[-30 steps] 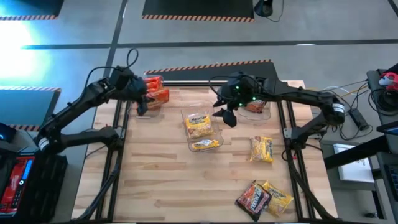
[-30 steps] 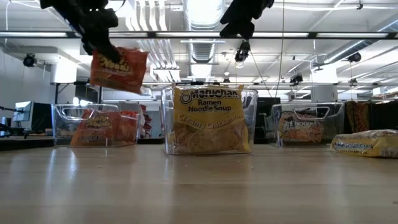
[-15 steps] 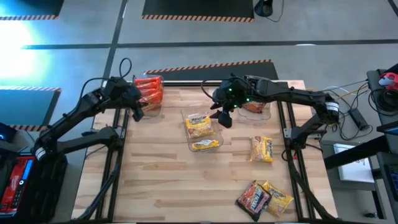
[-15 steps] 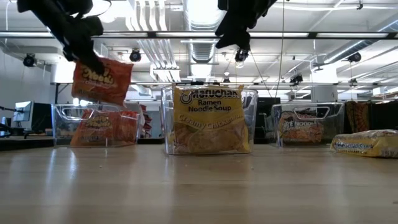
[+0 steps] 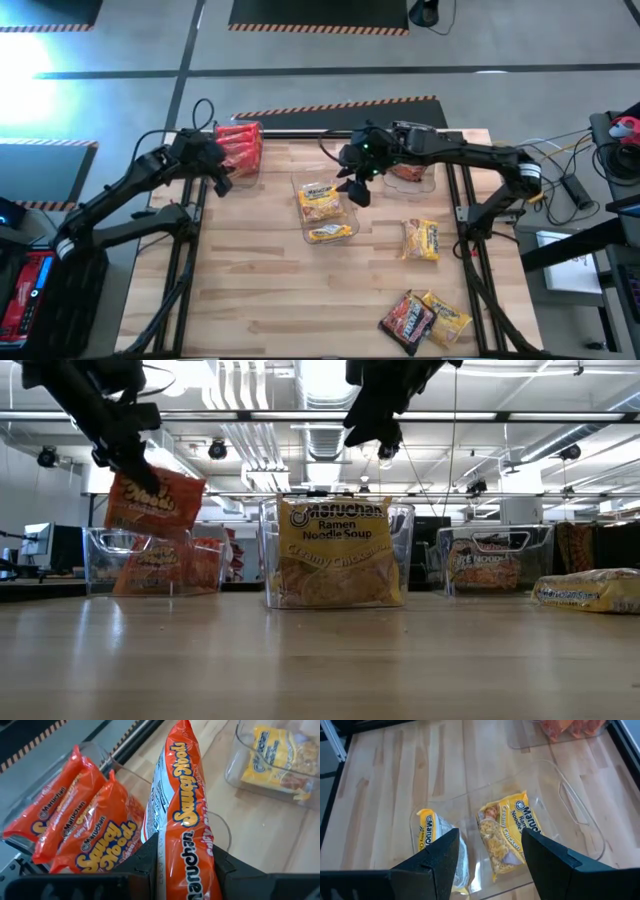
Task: Sort Maruchan noodles
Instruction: Put the orange noodle pack into the top left transparent bin
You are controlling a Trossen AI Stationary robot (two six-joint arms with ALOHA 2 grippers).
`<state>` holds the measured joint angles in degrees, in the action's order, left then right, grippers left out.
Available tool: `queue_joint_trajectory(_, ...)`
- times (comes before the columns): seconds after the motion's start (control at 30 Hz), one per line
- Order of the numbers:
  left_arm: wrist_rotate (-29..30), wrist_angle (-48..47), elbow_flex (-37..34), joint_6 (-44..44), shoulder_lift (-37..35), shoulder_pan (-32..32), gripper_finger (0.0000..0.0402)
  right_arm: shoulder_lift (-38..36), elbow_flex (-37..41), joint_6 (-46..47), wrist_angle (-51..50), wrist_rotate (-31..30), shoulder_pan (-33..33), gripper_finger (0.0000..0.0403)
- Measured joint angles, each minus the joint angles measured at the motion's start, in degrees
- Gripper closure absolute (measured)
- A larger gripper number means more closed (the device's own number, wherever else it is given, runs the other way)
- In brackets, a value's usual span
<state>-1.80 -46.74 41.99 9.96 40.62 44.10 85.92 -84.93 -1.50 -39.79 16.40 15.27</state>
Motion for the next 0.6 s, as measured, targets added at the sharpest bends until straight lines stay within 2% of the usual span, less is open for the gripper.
queue_joint_trajectory(0.6, 1.32, 0.59, 0.00, -3.05, 11.37, 0.00, 0.0324, -4.77, 0.00, 3.68, -0.53, -0.02, 0.04, 0.0199)
